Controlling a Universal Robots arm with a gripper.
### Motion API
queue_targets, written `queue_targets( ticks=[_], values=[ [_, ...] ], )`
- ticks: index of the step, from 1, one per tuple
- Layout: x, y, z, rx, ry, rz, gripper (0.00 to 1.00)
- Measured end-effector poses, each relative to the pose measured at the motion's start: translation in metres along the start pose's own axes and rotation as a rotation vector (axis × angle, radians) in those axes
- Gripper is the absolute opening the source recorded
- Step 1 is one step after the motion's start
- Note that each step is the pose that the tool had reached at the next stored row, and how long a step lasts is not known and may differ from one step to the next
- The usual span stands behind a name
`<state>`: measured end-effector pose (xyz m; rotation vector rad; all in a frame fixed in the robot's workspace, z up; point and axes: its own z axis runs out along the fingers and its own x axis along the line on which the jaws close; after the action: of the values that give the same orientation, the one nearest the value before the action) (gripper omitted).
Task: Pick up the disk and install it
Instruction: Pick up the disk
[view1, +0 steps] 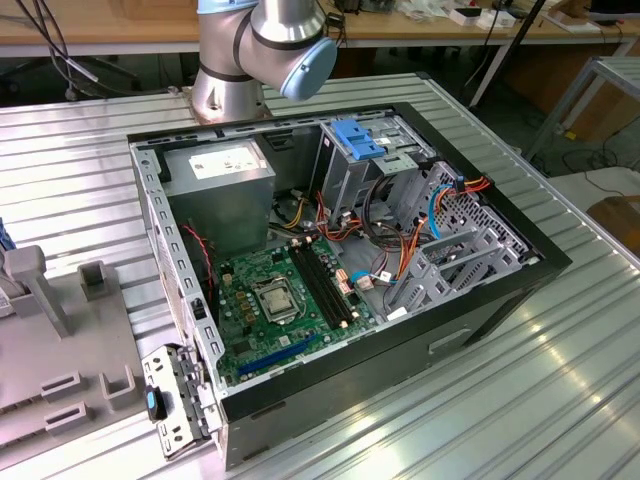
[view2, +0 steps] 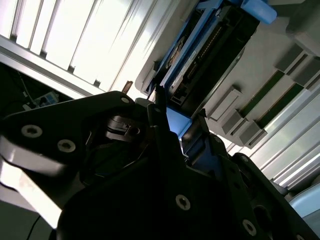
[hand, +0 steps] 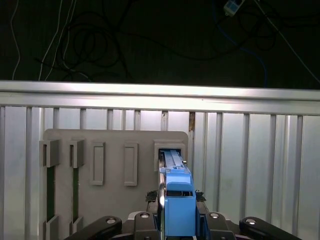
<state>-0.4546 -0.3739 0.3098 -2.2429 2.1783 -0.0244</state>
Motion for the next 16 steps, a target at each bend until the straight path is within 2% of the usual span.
queue_targets(
  ticks=[3, 9, 16],
  values=[
    [0.0, 0.0, -0.0006, 0.0001, 0.0, 0.0, 0.37],
    [0.0, -0.0001, -0.0062, 0.0, 0.0, 0.0, 0.37],
    [0.0, -0.0004, -0.0186, 0.0, 0.0001, 0.0, 0.37]
  ],
)
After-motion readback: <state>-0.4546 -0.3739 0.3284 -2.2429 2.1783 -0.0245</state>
